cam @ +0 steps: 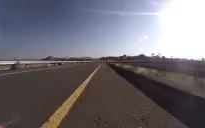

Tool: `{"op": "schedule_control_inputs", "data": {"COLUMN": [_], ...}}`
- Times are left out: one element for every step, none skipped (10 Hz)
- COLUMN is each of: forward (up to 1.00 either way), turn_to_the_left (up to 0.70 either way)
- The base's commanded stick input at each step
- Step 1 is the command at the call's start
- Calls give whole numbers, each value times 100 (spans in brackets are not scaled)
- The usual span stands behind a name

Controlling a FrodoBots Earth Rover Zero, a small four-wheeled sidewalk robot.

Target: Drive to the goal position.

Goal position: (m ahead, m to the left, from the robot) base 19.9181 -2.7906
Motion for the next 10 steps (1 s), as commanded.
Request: {"op": "schedule_control_inputs", "data": {"forward": [70, 70, 70, 70, 70, 70, 70, 70, 70, 70], "turn_to_the_left": [0, 0, 0, 0, 0, 0, 0, 0, 0, 0]}}
